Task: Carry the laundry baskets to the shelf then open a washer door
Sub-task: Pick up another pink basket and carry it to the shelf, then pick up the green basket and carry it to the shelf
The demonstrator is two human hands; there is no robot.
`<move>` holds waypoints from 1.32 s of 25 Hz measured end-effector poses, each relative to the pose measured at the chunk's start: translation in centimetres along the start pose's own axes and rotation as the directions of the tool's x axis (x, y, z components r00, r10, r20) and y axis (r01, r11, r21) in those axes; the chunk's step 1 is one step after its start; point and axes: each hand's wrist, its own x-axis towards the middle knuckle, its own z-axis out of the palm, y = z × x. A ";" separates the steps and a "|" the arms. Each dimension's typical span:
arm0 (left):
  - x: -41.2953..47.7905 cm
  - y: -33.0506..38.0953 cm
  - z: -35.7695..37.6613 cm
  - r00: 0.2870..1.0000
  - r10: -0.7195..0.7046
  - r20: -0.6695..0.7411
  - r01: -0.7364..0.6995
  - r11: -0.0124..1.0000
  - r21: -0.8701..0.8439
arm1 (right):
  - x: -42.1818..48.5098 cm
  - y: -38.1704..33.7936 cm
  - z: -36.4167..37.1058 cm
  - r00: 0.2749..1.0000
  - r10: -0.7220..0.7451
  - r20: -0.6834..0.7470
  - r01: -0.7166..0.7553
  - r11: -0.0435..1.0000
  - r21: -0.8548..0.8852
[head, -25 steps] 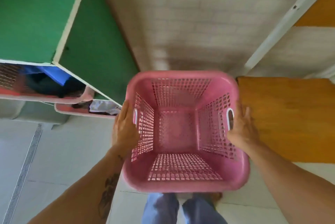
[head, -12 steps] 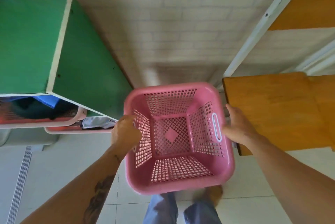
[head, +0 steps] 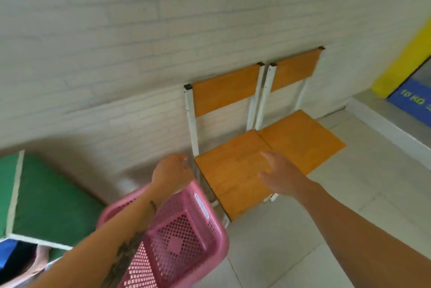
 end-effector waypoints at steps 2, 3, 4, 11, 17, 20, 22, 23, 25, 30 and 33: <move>-0.8 6.8 1.1 0.997 0.080 -0.010 -0.080 0.997 0.008 | -3.3 4.2 -3.9 0.996 0.021 -0.087 -0.018 0.999 0.043; -1.3 10.0 2.1 0.991 0.134 -0.015 -0.134 0.991 0.008 | -5.0 6.6 -5.7 0.992 0.036 -0.125 -0.029 0.998 0.060; -2.3 13.8 3.4 0.981 0.196 0.004 -0.196 0.981 0.010 | -7.1 9.6 -7.6 0.983 0.061 -0.170 -0.050 0.996 0.071; -9.0 38.0 13.4 0.841 0.527 0.124 -0.537 0.839 0.081 | -20.5 29.9 -18.1 0.893 0.208 -0.400 -0.186 0.978 0.093; -15.6 57.2 22.9 0.679 0.697 0.230 -0.725 0.685 0.066 | -31.5 45.4 -25.2 0.738 0.390 -0.550 -0.361 0.918 0.166; -17.9 65.6 28.1 0.620 0.741 0.257 -0.754 0.653 -0.065 | -35.3 52.4 -27.5 0.648 0.475 -0.596 -0.432 0.873 0.226; -18.9 70.8 31.6 0.596 0.771 0.224 -0.773 0.627 -0.100 | -37.3 57.1 -29.1 0.600 0.526 -0.602 -0.484 0.838 0.251; -19.3 73.4 33.4 0.574 0.787 0.226 -0.786 0.607 -0.118 | -37.9 59.3 -29.9 0.579 0.547 -0.604 -0.507 0.822 0.259; -19.4 79.1 37.5 0.518 0.813 0.267 -0.808 0.567 -0.159 | -38.9 64.4 -31.7 0.533 0.597 -0.599 -0.552 0.783 0.289; -19.0 93.4 46.1 0.387 0.840 0.380 -0.831 0.496 -0.250 | -41.0 76.7 -37.1 0.440 0.713 -0.547 -0.651 0.672 0.353; -19.8 102.2 51.2 0.321 0.861 0.394 -0.866 0.436 -0.246 | -43.8 83.5 -40.7 0.337 0.764 -0.550 -0.696 0.595 0.401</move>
